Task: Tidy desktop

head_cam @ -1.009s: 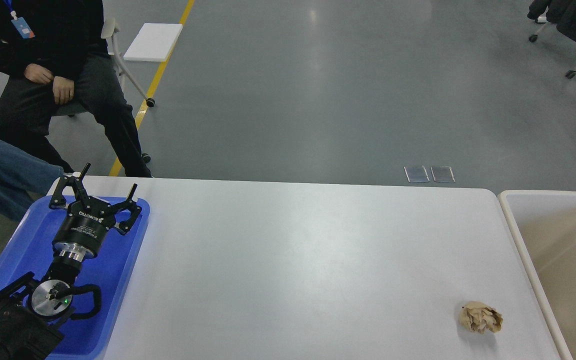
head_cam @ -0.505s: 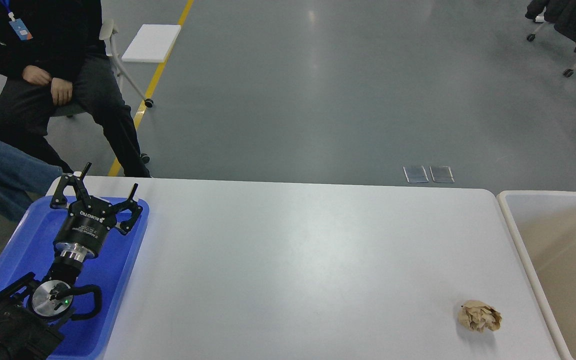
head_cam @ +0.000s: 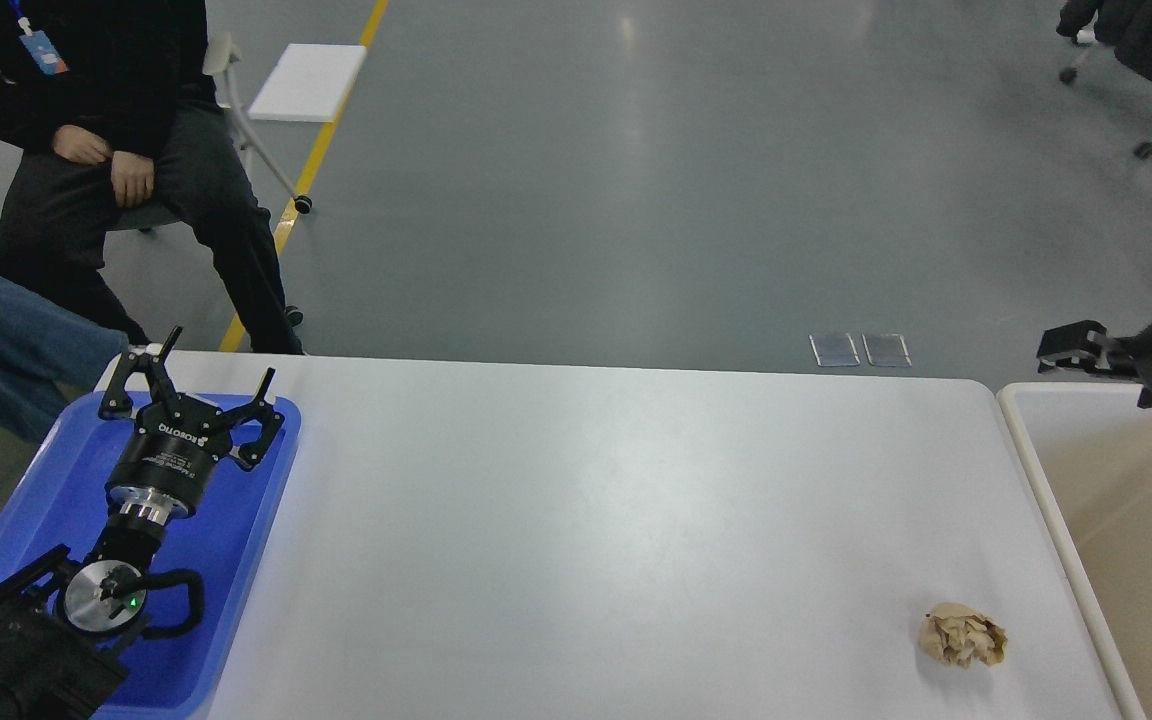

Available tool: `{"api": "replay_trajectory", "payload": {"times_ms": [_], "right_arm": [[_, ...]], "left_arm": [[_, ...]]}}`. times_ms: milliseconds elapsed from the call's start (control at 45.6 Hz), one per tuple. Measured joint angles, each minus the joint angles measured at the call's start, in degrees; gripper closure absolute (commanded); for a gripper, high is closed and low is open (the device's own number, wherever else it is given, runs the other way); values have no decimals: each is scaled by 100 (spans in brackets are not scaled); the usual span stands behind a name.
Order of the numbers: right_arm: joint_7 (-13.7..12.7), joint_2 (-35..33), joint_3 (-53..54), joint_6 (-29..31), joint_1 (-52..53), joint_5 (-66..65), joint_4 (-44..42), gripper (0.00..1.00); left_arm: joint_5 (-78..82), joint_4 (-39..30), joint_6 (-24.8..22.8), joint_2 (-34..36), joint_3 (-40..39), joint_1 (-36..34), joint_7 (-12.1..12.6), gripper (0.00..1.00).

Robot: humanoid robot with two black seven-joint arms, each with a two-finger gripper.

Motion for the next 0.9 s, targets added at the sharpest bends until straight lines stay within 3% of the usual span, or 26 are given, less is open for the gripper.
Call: {"api": "replay_trajectory", "payload": {"times_ms": [197,307,571,900], "right_arm": [[0,261,-354,300,886,-1,774,0],[0,509,-514,784,1443,-14,1184,0],[-2,1065,-700,1803,2602,-8,1703,0],[5,1526,-700,2582,3275,24,2195,0]], "left_arm": [[1,0,0,0,0,-2,0,1],[1,0,0,0,0,-3,0,1],[0,0,0,0,0,-4,0,1],[0,0,0,0,0,-1,2,1]]}}
